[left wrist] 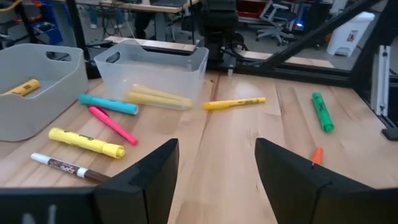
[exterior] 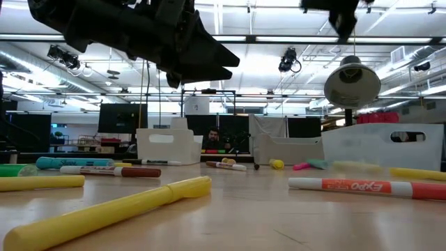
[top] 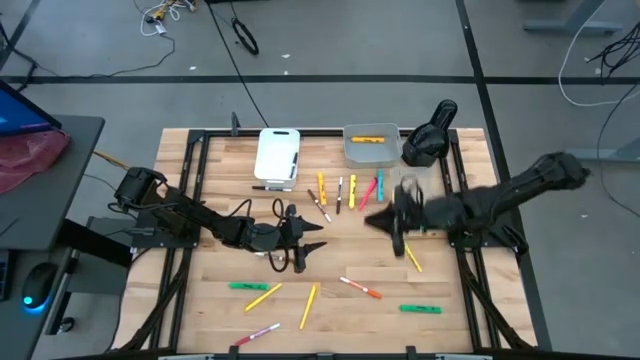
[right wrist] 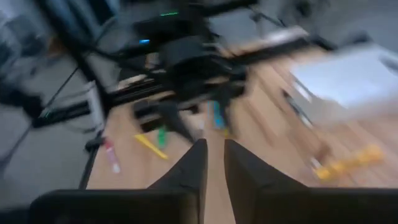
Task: Pick & Place Markers
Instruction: Put the orange marker pen into the white bin
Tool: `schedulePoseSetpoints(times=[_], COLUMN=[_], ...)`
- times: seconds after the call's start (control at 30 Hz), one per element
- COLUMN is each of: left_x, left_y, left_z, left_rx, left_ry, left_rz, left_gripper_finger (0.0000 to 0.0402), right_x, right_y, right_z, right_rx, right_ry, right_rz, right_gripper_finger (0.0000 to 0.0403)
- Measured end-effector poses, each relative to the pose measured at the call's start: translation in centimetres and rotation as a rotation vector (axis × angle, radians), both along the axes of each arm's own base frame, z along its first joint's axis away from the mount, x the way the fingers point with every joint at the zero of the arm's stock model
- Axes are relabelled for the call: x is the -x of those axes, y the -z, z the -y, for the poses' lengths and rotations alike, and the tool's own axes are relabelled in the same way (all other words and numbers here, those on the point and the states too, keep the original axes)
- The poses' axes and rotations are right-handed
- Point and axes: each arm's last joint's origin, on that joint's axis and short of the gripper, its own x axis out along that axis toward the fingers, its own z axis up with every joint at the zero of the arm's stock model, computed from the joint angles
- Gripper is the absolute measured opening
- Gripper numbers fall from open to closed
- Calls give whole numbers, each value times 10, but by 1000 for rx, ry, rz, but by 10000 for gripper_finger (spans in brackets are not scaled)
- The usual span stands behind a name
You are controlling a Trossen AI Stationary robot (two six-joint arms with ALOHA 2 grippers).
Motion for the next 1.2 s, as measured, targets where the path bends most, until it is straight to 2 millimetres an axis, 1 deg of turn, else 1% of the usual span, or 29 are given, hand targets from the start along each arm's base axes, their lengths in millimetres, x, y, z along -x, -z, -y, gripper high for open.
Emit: schedulePoseSetpoints(times=[0.07,0.13,0.27,0.47,0.53,0.63,0.73,0.8,0.9,1.1,1.2], left_x=[0,0,0,0,0,0,0,1,2,4,5], left_y=[0,0,0,0,0,0,0,0,0,0,0], left_z=[0,0,0,-1,-1,-1,-1,1,6,14,17], left_rx=[-3,2,26,37,38,37,37,36,26,26,26], left_ry=[-12,-17,-24,-27,-27,-27,-27,-21,-5,22,31], left_rz=[1,2,7,8,7,7,7,6,3,2,2], left_gripper_finger=[220,220,220,220,220,220,220,220,220,220,220], right_x=[-5,-10,-21,-37,-43,-51,-53,-52,-49,-37,-26], right_y=[5,14,36,65,74,82,84,84,84,85,88], right_z=[-19,-33,-48,-58,-58,-53,-50,-52,-60,-81,-93], right_rx=[85,146,190,189,210,208,170,169,166,176,221], right_ry=[-59,-105,-149,-143,-138,-107,-77,-90,-146,-265,-298], right_rz=[16,-1,-65,-140,-160,-179,-188,-186,-191,-202,-228], right_gripper_finger=[51,47,43,43,43,43,54,70,109,217,259])
